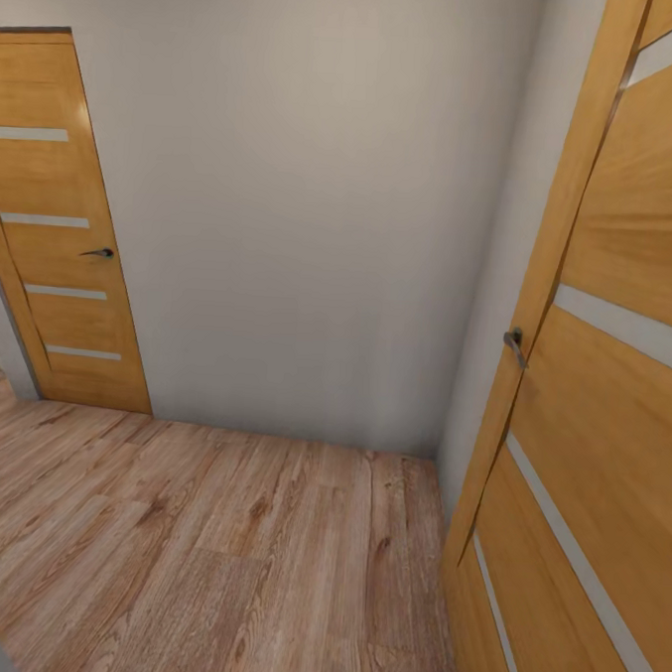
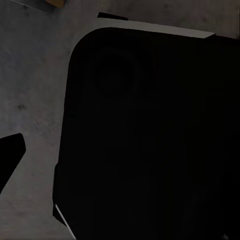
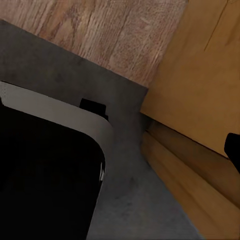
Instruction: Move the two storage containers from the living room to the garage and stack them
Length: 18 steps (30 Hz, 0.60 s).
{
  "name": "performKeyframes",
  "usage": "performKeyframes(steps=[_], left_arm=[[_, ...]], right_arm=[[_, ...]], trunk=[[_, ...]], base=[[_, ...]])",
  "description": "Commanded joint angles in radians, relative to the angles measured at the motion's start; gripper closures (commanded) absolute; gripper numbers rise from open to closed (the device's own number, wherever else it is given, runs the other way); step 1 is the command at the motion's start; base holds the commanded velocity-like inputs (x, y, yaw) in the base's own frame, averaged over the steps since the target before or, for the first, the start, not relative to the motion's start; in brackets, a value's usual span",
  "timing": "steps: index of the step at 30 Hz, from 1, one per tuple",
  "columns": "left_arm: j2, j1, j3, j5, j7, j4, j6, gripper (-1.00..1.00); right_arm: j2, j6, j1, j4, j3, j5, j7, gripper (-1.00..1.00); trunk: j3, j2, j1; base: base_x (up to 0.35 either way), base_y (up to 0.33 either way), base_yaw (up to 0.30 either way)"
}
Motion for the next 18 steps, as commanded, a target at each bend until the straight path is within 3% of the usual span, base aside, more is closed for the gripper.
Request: performKeyframes(steps=[1, 18], left_arm=[[0.000, 0.000, 0.002, 0.012, 0.001, 0.000, -0.005, -1.00], [0.000, 0.000, 0.002, 0.022, 0.004, 0.000, -0.011, -1.00]], right_arm=[[0.002, -0.005, -0.001, 0.003, 0.012, 0.005, -0.004, -1.00], [0.002, -0.004, -0.001, 0.003, 0.006, 0.001, -0.002, -1.00]], trunk=[[-0.001, -0.001, 0.000], [-0.001, -0.001, 0.000]], base=[[0.000, 0.000, 0.000], [0.000, -0.035, 0.000]])
